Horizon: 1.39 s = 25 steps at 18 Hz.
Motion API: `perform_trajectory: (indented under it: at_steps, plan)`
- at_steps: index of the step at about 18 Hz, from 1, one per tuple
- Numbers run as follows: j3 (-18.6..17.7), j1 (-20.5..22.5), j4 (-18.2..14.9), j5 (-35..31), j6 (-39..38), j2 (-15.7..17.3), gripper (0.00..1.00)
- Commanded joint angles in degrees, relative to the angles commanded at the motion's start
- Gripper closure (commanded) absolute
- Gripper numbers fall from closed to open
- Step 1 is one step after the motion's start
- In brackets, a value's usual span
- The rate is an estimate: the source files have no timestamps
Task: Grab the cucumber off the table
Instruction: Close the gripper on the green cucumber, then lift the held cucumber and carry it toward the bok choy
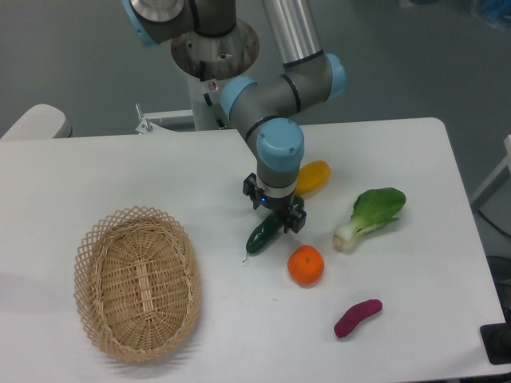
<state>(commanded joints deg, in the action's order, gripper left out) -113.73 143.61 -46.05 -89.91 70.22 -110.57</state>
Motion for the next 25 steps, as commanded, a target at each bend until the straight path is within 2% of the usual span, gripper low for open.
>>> perform_trajectory:
  at_steps: [1, 3, 10, 13, 16, 19, 25]
  plan:
    - [0.2, 0.0, 0.0, -0.2, 0.0, 0.1, 0.68]
    - [0.5, 0.0, -0.1, -0.2, 0.1, 0.2, 0.71]
    - [2.6, 0.2, -1.0, -0.2, 0.1, 0.9, 0.74]
    - [4.8, 0.2, -2.5, 0.0, 0.1, 2.1, 0.74]
    - [10.1, 0.2, -9.1, 0.1, 0.1, 3.6, 0.74]
    - [16.6, 0.3, -15.0, 0.4, 0.1, 3.6, 0.74]
    - [25.2, 3.2, -18.0, 2.1, 0.7, 0.7, 0.74]
